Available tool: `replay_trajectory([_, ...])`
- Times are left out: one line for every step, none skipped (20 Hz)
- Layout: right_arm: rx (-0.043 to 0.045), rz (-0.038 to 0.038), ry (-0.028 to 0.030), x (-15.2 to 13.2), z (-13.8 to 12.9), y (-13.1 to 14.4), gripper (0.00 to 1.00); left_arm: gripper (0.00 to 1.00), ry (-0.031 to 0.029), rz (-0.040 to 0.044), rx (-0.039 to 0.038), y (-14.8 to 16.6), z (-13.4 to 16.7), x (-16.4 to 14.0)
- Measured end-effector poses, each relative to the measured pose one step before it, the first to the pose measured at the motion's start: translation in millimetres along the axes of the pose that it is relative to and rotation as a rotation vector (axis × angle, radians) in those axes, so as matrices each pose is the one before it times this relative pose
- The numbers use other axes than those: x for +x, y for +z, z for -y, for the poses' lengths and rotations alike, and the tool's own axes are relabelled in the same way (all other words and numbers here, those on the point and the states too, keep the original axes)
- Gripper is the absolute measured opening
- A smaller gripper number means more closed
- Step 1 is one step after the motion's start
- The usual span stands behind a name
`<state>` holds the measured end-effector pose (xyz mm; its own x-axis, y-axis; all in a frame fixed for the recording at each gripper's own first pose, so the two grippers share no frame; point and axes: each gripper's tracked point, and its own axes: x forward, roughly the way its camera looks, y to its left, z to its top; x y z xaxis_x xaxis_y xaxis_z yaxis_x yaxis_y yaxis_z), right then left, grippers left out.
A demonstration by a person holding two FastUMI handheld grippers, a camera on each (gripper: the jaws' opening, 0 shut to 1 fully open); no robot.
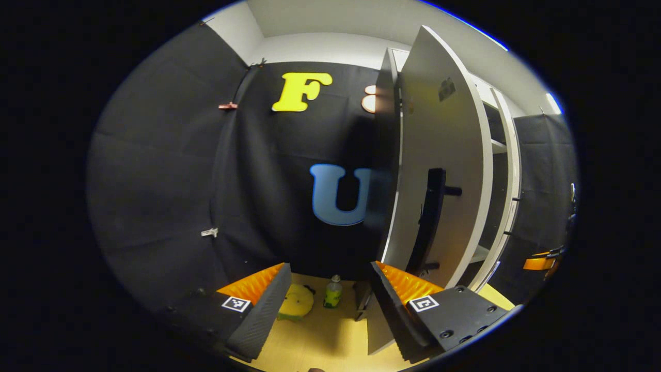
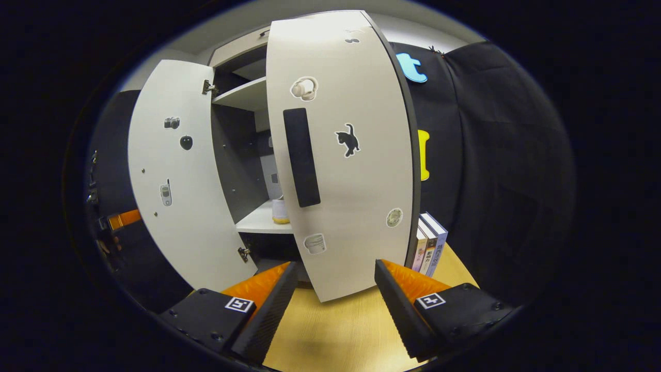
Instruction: Grab one shoe with the right hand and put it into the shoe cabinet, grab the other shoe with the left hand and put it into the shoe cabinet; then close the right door with the right hand and the left door with the left hand.
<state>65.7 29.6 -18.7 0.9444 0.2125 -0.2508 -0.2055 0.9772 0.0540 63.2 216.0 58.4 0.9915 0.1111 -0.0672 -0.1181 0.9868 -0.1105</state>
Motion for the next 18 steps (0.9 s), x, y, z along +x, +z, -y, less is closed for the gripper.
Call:
replay_trajectory([0.01188,0.00144,0.00637,-2.12,-2.09,-2.21,0.98,0.95,-0.03079,0.01116,0.00910,7.19,3.72,7.52])
replay_trajectory([0.01768,0.00089,0.01204,-2.38,-3.15,-1.11,0.98,0.95,-0.02628,0.00285,0.00814,3.78,4.05,7.98])
replay_trajectory([0.01424,0.00143,0.00712,-2.42,-2.00,-2.19,0.98,0.95,-0.01728,-0.00090,0.01081,1.05,1.54,7.31])
replay_trajectory([0.00676,0.00088,-0.00088,-0.98,0.36,-2.11,0.98,0.95,-0.01218,0.00187,0.01070,2.11,0.75,6.24])
replay_trajectory([0.00185,-0.00280,-0.00415,-0.28,2.45,-2.26,0.98,0.94,-0.00785,-0.00275,0.00997,1.28,1.29,4.96])
replay_trajectory([0.00021,-0.00287,-0.00138,0.44,0.53,-2.02,0.98,0.95,-0.00727,0.00460,0.00708,1.99,3.36,3.94])
replay_trajectory([0.00078,-0.00247,0.00032,-1.12,-0.53,-1.33,0.98,0.95,-0.01144,0.00421,-0.00247,3.17,4.10,3.18])
replay_trajectory([0.00009,-0.00167,0.00326,0.58,-1.09,-0.42,0.98,0.94,-0.01128,-0.00008,-0.00522,0.40,4.55,2.01])
replay_trajectory([-0.00490,0.00024,0.00113,0.45,0.21,-0.61,0.98,0.93,0.00491,0.00154,0.00600,2.27,0.32,0.93])
replay_trajectory([-0.00994,0.00488,-0.00024,-0.52,0.76,0.87,0.98,0.92,0.00819,0.00271,0.01303,5.23,0.63,-3.06])
replay_trajectory([-0.01046,0.00853,-0.00290,-0.88,1.77,1.56,0.98,0.93,0.01490,0.00039,0.02063,2.13,2.24,-1.41])
replay_trajectory([-0.00797,0.00900,-0.00232,-1.76,2.21,1.22,0.98,0.89,0.01392,0.00256,0.02031,1.50,2.46,-0.92])
replay_trajectory([-0.00443,0.00412,-0.00262,-2.22,2.44,-1.06,0.98,0.92,-0.00061,-0.00532,0.00034,0.55,6.79,0.40])
replay_trajectory([0.00128,-0.00327,-0.00053,-1.96,2.58,-1.74,0.98,0.87,-0.00842,-0.00688,-0.01709,-2.96,11.04,0.88])
replay_trajectory([0.00355,-0.00588,0.00019,-1.25,2.50,-2.75,0.98,0.89,-0.01232,-0.00570,-0.01025,-1.52,12.64,0.70])
replay_trajectory([0.00421,-0.00654,-0.00154,-1.47,3.93,-2.21,0.98,0.89,-0.00766,-0.00229,0.00263,1.19,11.51,0.26])
replay_trajectory([0.00527,-0.00212,0.00144,0.62,5.29,0.57,0.98,0.89,-0.00514,-0.00270,0.00973,2.37,14.62,1.50])
replay_trajectory([0.00442,0.00343,0.00170,-0.51,5.12,0.73,0.98,0.89,-0.00126,-0.00105,0.00084,-1.00,12.81,1.93])
